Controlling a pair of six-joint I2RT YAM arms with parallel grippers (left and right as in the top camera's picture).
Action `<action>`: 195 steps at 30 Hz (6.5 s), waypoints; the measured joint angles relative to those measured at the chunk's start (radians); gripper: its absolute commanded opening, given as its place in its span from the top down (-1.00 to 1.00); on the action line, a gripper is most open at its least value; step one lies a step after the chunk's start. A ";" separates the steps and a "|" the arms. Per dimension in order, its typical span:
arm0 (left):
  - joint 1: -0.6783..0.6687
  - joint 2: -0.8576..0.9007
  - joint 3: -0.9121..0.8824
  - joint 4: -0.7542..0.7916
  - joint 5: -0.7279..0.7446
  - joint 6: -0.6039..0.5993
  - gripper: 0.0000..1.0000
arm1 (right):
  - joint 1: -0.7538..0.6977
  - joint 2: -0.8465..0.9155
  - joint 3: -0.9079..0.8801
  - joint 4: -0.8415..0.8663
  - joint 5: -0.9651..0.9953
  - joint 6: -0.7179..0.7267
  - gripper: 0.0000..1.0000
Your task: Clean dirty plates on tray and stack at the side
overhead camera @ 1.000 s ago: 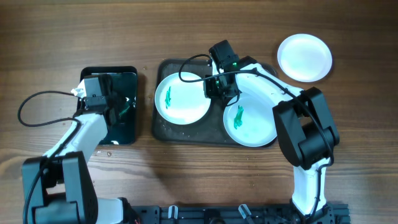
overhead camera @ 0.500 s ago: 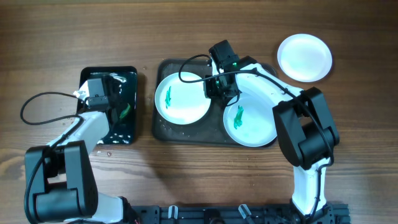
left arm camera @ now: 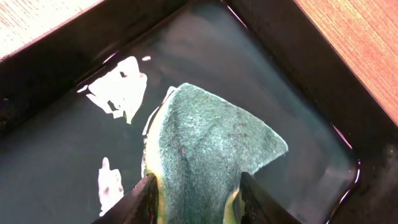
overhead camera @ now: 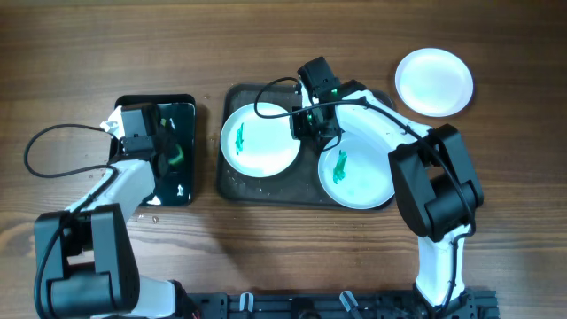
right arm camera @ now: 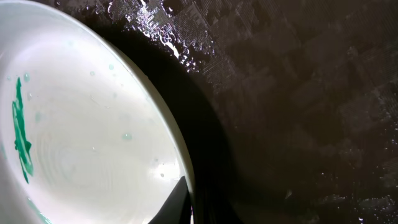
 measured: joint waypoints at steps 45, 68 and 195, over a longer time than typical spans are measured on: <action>-0.426 -0.154 -0.006 0.006 0.440 0.026 0.92 | 0.053 -0.008 0.000 -0.048 0.051 -0.111 0.81; -0.426 0.042 -0.006 0.166 0.339 -0.029 0.92 | 0.053 -0.041 0.000 -0.055 0.061 -0.093 0.40; 0.074 -0.059 -0.005 -0.191 0.110 -0.098 0.92 | -0.113 -0.341 0.002 0.202 0.407 -0.521 0.91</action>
